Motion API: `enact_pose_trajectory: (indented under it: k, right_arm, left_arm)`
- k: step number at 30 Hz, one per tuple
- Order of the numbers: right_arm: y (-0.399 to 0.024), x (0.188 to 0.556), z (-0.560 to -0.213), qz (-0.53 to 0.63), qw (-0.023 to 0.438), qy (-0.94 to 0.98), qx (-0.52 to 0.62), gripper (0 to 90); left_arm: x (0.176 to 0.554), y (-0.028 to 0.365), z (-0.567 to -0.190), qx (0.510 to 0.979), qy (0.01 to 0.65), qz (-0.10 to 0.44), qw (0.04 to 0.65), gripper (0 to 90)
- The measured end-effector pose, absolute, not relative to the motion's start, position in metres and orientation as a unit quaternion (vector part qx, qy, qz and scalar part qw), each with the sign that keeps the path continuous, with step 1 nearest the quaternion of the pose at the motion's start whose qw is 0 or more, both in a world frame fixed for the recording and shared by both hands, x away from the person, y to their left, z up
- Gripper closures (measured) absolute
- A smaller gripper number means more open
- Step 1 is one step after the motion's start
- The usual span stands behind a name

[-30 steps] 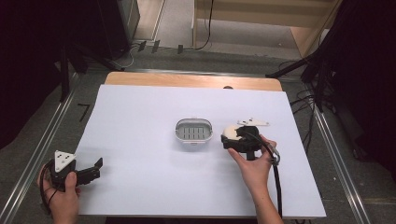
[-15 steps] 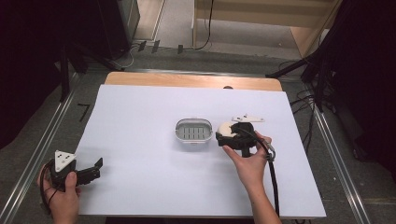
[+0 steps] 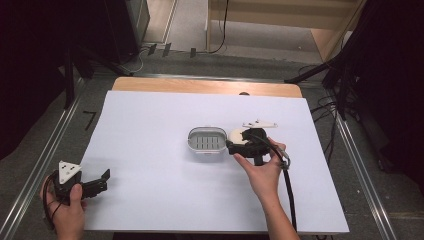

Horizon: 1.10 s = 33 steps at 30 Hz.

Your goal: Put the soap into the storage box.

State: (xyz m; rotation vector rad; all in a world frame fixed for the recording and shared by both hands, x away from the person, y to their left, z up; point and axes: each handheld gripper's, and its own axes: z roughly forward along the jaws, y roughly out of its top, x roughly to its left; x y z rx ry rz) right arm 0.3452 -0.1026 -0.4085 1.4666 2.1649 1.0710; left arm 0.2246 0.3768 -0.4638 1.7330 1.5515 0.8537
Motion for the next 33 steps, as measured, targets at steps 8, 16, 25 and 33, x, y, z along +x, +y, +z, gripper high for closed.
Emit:
enact_pose_trajectory:
  k: [8, 16, 25, 33]
  right_arm:
    - [-0.095, 0.348, -0.407, 0.379, 0.154, 0.757, 0.51, 24.8]
    - [-0.086, 0.351, -0.405, 0.379, 0.153, 0.761, 0.504, 24.8]
    - [-0.075, 0.354, -0.406, 0.377, 0.149, 0.764, 0.502, 24.8]
    - [-0.064, 0.357, -0.407, 0.379, 0.144, 0.767, 0.497, 24.8]
  left_arm:
    - [0.225, 0.377, -0.464, 0.663, 0.59, 0.325, 0.326, 0.3]
    - [0.225, 0.377, -0.464, 0.663, 0.591, 0.326, 0.325, 0.3]
    - [0.225, 0.377, -0.464, 0.661, 0.591, 0.326, 0.327, 0.3]
    - [0.225, 0.377, -0.464, 0.661, 0.592, 0.326, 0.326, 0.3]
